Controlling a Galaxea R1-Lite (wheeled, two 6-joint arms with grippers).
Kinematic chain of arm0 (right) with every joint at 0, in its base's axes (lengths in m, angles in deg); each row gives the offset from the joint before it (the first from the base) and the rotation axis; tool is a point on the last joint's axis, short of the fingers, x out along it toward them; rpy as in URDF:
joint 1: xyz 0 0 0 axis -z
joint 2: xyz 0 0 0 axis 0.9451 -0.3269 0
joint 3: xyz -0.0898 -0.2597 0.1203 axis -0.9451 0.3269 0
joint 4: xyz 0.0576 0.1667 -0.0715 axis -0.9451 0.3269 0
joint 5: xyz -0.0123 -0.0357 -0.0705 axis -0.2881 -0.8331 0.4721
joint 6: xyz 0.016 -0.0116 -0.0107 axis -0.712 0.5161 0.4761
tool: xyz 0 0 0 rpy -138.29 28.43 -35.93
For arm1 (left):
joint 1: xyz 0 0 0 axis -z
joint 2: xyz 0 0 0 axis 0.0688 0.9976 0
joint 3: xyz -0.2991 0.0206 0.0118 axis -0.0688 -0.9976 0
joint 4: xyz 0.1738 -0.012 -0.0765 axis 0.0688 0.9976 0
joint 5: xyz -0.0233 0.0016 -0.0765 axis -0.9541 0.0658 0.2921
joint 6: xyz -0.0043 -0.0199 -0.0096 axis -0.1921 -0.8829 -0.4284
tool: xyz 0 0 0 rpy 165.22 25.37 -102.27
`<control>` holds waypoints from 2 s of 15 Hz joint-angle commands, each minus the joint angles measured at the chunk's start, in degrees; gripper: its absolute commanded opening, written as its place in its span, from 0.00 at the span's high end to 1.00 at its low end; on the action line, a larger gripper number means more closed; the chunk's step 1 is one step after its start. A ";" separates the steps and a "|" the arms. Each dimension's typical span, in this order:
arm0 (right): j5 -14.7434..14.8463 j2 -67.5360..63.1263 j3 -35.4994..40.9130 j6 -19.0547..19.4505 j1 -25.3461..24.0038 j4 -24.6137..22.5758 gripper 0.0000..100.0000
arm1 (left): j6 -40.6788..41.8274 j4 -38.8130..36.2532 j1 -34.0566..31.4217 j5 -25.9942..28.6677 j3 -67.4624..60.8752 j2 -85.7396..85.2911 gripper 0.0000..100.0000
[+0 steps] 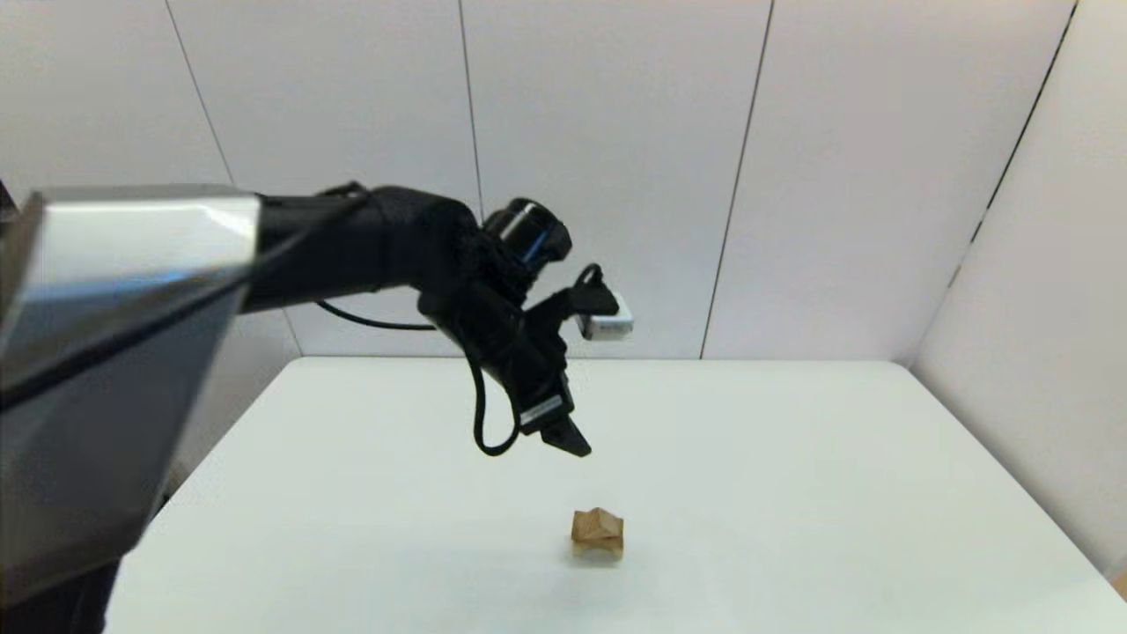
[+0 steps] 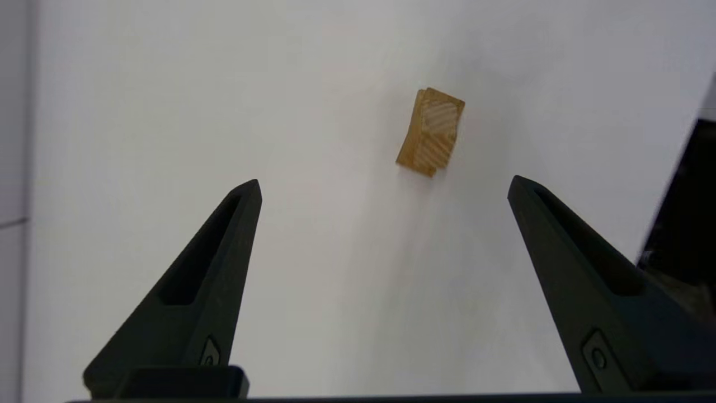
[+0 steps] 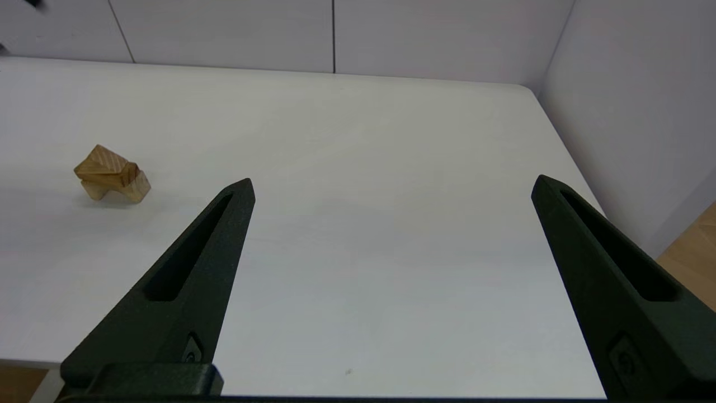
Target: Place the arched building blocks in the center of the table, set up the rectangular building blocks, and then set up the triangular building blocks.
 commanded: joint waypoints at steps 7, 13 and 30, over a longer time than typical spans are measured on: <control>-0.03 0.01 0.04 0.03 -0.01 -0.04 0.00 | -12.54 17.80 -10.47 -2.63 -14.59 -53.76 0.00; -0.03 -0.07 0.04 0.03 -0.01 0.04 0.00 | -22.82 15.69 -17.07 -6.40 -28.74 -76.70 0.00; -0.03 0.01 -0.05 0.03 -0.01 -0.04 0.00 | -23.17 2.15 -34.91 -15.81 -74.44 -121.97 0.00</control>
